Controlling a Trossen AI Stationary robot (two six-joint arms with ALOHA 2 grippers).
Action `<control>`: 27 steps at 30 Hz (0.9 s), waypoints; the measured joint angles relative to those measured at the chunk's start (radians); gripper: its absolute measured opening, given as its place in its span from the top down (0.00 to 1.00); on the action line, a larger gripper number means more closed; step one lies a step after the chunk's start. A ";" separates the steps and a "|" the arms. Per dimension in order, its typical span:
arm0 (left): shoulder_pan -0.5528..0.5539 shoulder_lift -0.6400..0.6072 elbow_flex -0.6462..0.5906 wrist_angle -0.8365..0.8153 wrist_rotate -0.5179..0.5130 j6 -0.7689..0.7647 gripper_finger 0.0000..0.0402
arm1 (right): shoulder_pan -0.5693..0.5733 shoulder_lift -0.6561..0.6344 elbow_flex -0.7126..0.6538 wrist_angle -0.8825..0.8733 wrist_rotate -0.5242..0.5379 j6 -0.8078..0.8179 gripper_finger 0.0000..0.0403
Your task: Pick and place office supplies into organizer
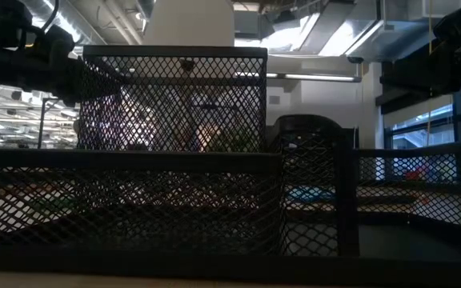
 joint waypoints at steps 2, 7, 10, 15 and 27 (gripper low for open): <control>0.000 0.000 0.000 0.000 0.000 0.000 0.75 | 0.000 0.000 0.000 0.000 0.000 0.000 0.78; 0.000 0.000 0.000 0.000 0.000 0.000 0.75 | 0.000 0.000 0.000 0.000 0.000 0.024 0.78; 0.000 0.000 0.000 0.000 0.000 0.000 0.75 | 0.000 0.000 0.000 0.000 0.000 0.023 0.78; 0.000 0.000 0.000 0.001 0.000 0.000 0.75 | 0.000 0.000 0.000 0.000 0.000 0.021 0.78; 0.001 0.000 0.000 0.001 -0.036 0.036 0.75 | 0.000 0.000 0.000 0.000 0.000 0.019 0.78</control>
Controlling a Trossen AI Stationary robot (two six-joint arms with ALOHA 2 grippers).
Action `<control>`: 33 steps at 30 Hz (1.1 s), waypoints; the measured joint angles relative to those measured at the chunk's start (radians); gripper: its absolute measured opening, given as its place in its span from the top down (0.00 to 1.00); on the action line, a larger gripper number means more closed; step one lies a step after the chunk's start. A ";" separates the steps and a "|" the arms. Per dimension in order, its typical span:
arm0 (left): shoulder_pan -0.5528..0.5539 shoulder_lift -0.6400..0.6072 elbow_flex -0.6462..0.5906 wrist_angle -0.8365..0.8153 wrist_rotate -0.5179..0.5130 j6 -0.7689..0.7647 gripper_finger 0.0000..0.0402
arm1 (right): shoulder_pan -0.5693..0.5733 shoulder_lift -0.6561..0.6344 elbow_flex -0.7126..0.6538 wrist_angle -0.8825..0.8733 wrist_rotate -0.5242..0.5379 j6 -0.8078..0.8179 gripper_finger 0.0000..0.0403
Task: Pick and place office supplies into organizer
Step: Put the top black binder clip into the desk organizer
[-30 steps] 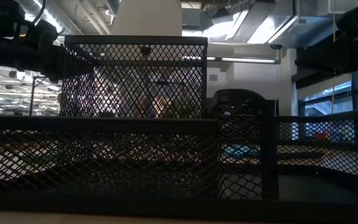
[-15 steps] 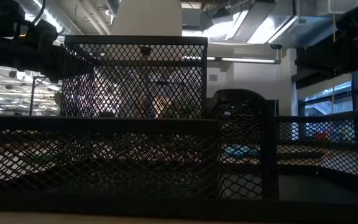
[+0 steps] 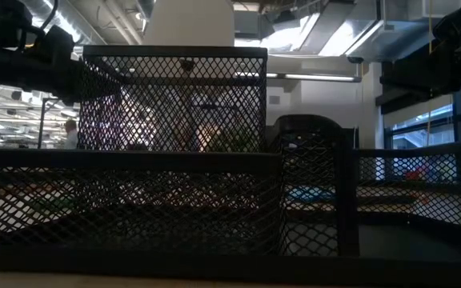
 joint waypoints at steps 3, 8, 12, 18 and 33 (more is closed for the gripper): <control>0.000 0.000 0.000 0.000 -0.002 0.023 0.75 | 0.000 0.000 0.000 0.000 0.001 0.000 0.78; 0.000 0.000 0.000 0.002 -0.007 0.073 0.75 | 0.000 0.000 0.000 0.000 0.001 0.004 0.78; -0.002 0.000 0.000 0.015 0.070 0.132 0.71 | 0.000 0.000 0.000 0.000 0.001 0.002 0.78; -0.002 0.000 0.000 0.018 0.135 0.011 0.59 | 0.000 0.000 0.000 0.000 0.056 -0.001 0.78; -0.144 0.337 0.150 0.187 0.154 0.188 0.57 | 0.000 0.000 0.000 0.000 0.107 -0.049 0.78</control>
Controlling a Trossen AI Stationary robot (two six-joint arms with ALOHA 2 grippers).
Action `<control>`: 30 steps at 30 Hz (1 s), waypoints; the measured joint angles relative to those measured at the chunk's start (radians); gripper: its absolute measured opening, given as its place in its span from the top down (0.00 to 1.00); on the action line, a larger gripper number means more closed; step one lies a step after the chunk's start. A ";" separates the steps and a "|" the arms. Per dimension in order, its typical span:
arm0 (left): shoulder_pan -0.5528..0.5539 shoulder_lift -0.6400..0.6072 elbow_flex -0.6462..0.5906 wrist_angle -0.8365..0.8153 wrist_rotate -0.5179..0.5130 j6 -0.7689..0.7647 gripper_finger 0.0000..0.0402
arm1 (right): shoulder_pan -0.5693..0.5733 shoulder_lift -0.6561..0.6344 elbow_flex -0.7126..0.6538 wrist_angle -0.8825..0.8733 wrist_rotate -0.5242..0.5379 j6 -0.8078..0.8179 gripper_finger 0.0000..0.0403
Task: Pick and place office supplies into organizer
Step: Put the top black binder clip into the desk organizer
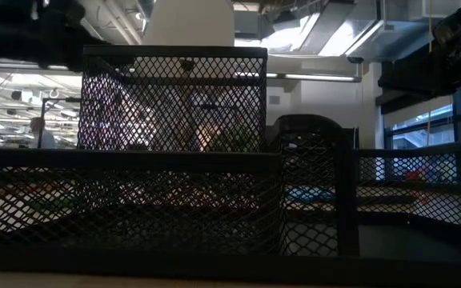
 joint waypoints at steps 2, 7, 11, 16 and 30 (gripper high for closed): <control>-0.030 0.110 0.054 -0.006 -0.012 0.030 0.57 | 0.000 0.000 0.000 0.000 0.000 0.000 0.78; -0.115 0.373 0.245 -0.182 -0.086 0.140 0.57 | 0.000 0.000 0.000 0.001 0.000 0.000 0.78; -0.179 0.561 0.418 -0.419 -0.202 0.038 0.57 | 0.000 0.000 0.000 0.001 -0.001 0.000 0.78; -0.262 0.761 0.573 -0.559 -0.234 -0.064 0.57 | 0.000 0.000 0.000 0.001 -0.001 0.000 0.78; -0.404 1.103 0.717 -0.592 -0.389 -0.212 0.57 | 0.000 0.000 0.000 0.000 -0.002 -0.001 0.78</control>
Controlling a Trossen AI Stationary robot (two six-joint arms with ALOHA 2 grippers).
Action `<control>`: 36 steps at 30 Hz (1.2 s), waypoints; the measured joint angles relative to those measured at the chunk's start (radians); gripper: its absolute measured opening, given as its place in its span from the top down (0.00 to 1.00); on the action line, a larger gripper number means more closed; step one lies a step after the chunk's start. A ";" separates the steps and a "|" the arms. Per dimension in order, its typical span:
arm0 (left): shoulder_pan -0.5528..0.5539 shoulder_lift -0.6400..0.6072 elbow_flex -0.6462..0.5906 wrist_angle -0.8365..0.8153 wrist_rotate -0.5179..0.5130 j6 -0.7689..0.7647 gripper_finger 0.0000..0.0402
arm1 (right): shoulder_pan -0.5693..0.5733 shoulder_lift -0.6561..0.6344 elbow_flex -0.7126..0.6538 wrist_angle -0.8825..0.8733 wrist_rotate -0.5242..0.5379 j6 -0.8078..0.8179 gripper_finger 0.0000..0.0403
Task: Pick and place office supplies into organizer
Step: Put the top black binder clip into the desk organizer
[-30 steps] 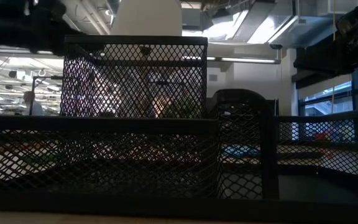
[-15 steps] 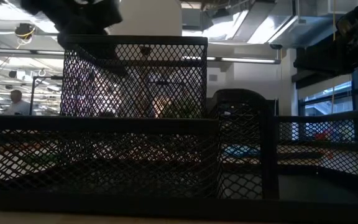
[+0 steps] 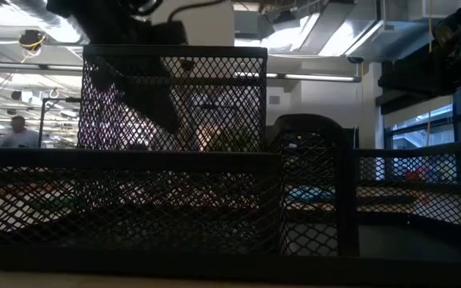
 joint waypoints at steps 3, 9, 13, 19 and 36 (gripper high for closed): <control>-0.004 0.051 0.001 -0.008 -0.003 -0.001 0.57 | 0.000 0.000 0.000 0.000 0.000 0.000 0.78; 0.002 0.127 0.001 -0.014 -0.046 0.004 0.57 | 0.000 0.000 0.000 0.000 0.000 0.000 0.78; 0.017 0.157 0.001 -0.022 -0.038 0.003 0.57 | 0.000 0.000 0.000 0.000 0.000 0.000 0.78; 0.040 0.174 0.001 -0.042 -0.038 0.004 0.57 | 0.000 0.000 0.000 0.000 0.000 0.000 0.78; 0.098 0.174 0.001 -0.041 0.053 0.006 0.74 | 0.000 0.000 0.000 0.000 0.000 -0.004 0.78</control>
